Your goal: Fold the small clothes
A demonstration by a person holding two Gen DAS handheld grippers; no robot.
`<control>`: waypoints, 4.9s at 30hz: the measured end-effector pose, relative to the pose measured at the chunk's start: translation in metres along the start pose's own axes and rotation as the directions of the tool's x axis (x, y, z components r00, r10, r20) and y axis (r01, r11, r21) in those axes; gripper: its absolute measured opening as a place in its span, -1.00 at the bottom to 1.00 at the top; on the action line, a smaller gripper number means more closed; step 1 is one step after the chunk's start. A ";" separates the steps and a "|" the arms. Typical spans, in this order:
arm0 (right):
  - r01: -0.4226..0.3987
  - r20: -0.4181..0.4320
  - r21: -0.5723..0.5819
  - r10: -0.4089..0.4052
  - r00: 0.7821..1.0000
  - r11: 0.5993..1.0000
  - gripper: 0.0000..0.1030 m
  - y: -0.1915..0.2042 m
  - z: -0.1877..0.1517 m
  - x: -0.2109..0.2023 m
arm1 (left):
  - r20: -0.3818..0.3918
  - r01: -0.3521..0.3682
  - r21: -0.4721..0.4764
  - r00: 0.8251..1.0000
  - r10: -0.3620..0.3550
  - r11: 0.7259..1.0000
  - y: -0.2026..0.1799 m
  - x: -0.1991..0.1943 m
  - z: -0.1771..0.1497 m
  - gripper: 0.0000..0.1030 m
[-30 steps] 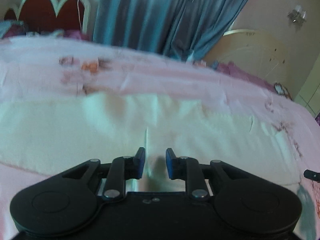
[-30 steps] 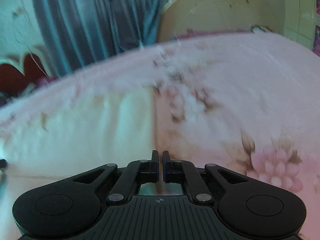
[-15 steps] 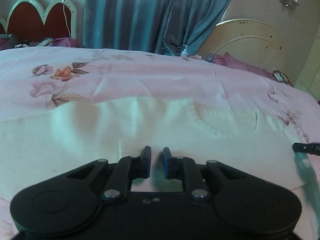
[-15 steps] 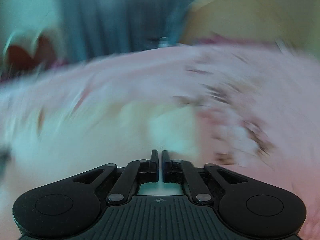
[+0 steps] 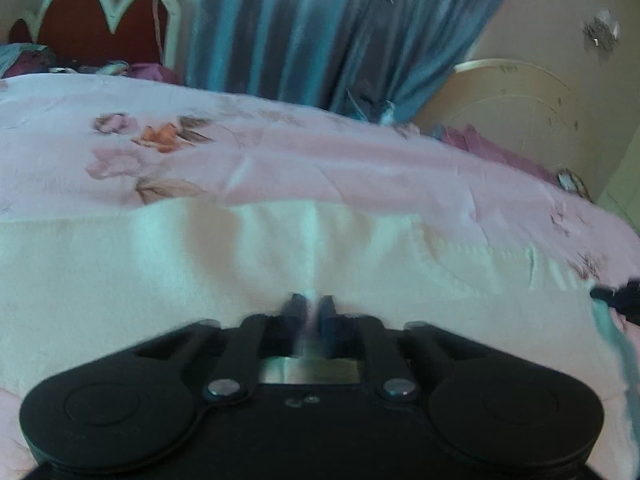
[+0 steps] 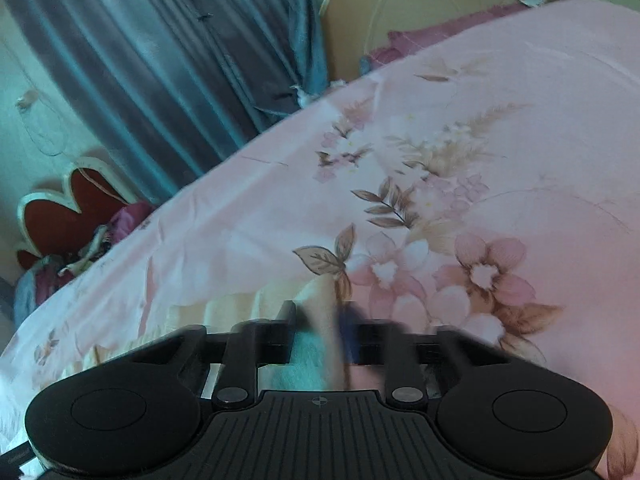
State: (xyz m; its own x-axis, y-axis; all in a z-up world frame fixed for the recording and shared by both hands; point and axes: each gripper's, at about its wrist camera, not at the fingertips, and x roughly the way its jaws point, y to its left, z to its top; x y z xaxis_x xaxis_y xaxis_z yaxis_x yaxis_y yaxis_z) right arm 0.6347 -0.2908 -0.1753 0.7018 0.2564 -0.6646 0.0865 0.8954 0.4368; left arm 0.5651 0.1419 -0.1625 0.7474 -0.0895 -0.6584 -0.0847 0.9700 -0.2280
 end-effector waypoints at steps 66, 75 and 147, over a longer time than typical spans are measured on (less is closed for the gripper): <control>0.182 -0.058 -0.433 -0.229 0.972 0.883 -0.73 0.081 -0.107 -0.064 | -0.049 0.009 0.254 0.999 0.003 0.967 -0.037 -0.030 -0.035 -0.24; 0.217 -0.057 -0.479 -0.276 0.959 0.851 -0.73 0.091 -0.109 -0.060 | -0.065 0.016 0.273 0.998 0.002 0.962 -0.038 -0.030 -0.032 -0.22; -0.235 -0.153 -0.002 0.232 0.961 0.972 0.13 0.091 -0.083 -0.068 | -0.011 -0.080 0.179 0.996 0.083 0.981 -0.041 -0.084 -0.041 -0.34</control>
State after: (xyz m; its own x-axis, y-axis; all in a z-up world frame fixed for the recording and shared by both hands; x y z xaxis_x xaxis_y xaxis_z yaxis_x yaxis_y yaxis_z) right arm 0.5362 -0.1964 -0.1412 0.5860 0.5100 -0.6297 -0.0822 0.8105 0.5800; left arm 0.4787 0.1007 -0.1268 0.7303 -0.0112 -0.6830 -0.0246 0.9988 -0.0428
